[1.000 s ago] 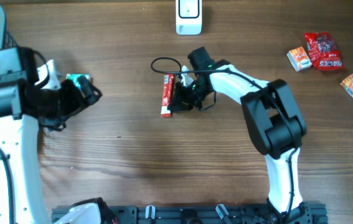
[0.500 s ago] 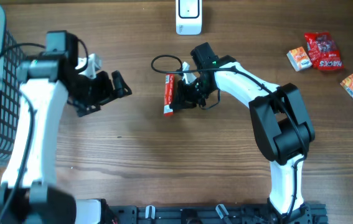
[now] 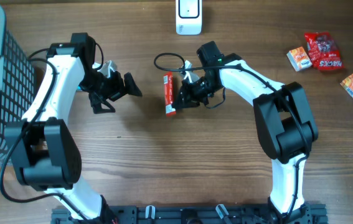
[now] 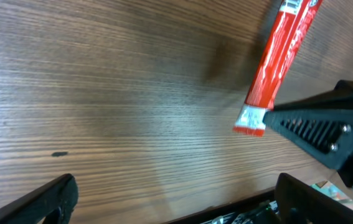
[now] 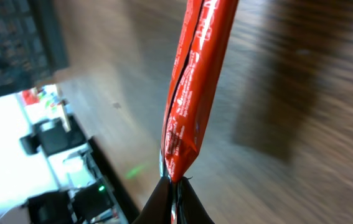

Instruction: Scan the item barcode

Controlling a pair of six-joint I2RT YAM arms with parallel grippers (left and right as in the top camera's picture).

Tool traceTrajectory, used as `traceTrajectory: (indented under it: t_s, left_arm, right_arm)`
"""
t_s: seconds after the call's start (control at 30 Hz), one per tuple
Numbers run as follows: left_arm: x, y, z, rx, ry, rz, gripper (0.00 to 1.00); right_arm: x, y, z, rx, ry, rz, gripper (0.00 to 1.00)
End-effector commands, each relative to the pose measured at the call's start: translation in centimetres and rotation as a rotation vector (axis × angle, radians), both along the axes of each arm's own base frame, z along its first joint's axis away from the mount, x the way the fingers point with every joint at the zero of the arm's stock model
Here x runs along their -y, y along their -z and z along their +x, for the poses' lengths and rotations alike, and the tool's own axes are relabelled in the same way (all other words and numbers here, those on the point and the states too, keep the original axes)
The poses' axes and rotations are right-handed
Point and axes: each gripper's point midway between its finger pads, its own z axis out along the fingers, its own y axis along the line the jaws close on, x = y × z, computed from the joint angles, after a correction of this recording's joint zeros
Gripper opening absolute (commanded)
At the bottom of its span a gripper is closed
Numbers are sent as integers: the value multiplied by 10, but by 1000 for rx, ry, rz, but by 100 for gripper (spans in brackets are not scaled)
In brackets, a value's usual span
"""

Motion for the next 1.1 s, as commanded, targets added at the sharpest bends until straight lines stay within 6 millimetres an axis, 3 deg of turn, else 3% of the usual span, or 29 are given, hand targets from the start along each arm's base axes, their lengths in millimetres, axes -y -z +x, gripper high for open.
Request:
traceTrajectory:
  t_s: [0.0,0.1,0.23,0.47,0.57,0.7,0.97,1.07]
  left_arm:
    - [23,-5,2,26,55,-140,85]
    - [45,-22,5,92,117,-314,84]
    - [49,-26,6,109,126,-348,84]
    - [64,-43,10,192,177,-480,84]
    - [64,-44,13,205,178,-486,80]
    - [71,-54,15,224,170,-554,68]
    - [73,-59,21,260,174,-582,64]
    - [74,-60,21,261,173,-594,55]
  right_arm:
    - [-16,-32,-10,-1,-64,200,4]
    - [-22,-51,-16,-43,-79,312,4]
    - [-28,-75,-19,-72,-103,455,4]
    - [-30,-98,-22,-95,-131,589,4]
    - [-29,-107,-19,-94,-137,637,5]
    - [-25,-110,-16,-110,-126,652,4]
    - [-25,-120,-16,-125,-140,701,4]
    - [-24,-120,-15,-125,-138,701,4]
